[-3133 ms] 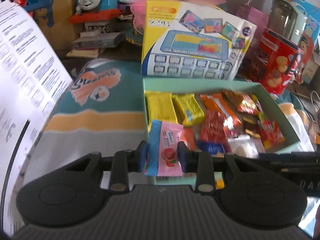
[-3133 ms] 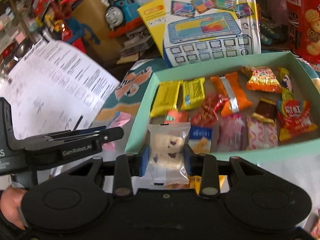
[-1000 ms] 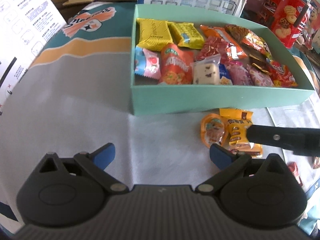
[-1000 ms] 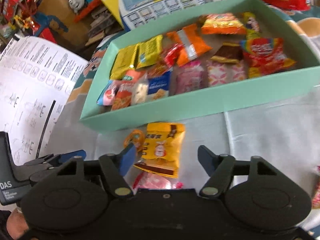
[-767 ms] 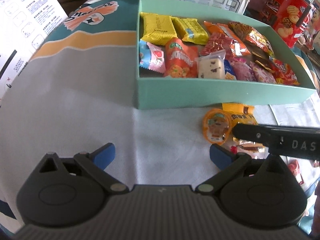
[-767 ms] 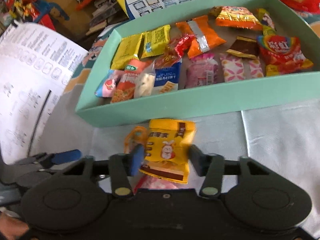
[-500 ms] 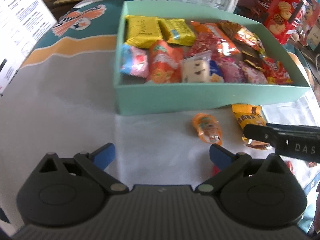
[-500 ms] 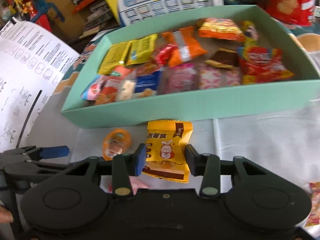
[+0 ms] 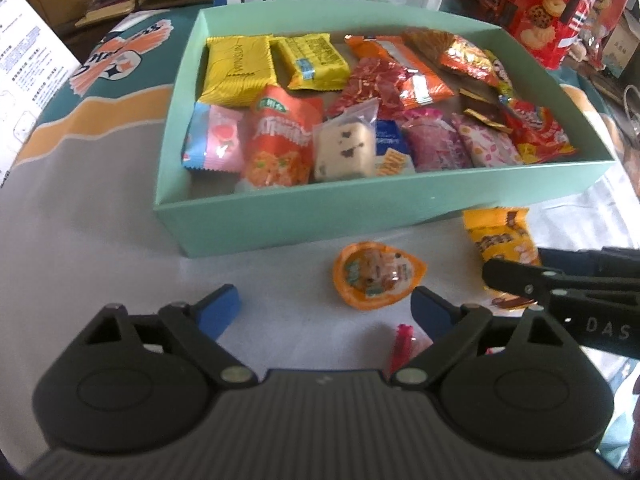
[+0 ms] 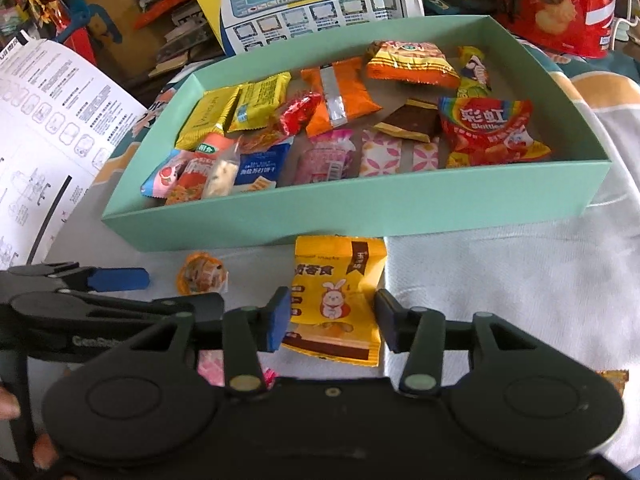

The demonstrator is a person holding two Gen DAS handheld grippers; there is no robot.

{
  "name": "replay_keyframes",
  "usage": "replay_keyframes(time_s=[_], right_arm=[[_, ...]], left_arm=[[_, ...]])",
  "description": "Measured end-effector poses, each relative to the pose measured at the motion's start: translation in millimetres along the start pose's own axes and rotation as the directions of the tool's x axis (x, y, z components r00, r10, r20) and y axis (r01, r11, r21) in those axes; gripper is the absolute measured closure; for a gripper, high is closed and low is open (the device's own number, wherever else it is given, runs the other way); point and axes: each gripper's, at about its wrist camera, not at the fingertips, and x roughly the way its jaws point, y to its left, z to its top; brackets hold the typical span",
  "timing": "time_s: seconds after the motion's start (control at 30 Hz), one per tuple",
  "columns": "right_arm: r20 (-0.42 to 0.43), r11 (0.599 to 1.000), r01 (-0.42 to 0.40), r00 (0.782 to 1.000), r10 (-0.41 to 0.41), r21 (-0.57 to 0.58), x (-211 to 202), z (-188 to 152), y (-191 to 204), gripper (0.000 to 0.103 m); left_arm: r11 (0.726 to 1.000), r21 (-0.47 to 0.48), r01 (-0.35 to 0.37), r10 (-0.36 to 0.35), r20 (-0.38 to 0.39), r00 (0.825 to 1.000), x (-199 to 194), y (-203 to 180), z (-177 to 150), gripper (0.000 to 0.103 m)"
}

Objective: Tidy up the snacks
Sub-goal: 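Grasp the orange jelly cup with left tool while right tool grasps yellow rabbit-print pack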

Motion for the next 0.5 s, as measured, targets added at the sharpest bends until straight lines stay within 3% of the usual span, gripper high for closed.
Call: replay_keyframes(time_s=[0.17,0.3,0.5], right_arm=[[0.01,0.999,0.019,1.0,-0.018,-0.045,2,1,2,0.058],[0.018,0.999,0.016,1.0,-0.016,-0.029,-1,0,-7,0.059],[0.028,0.999,0.029,0.999,-0.028,-0.025,1,0,-3,0.058]], left_arm=[[0.999,0.047,-0.024,0.023,0.024,0.999,5,-10,5,0.013],[0.993,0.111,-0.026,0.018,0.07,0.997,0,-21,5,0.067],[0.999,0.049,-0.002,-0.001,0.069,0.998,-3,-16,6,0.068]])
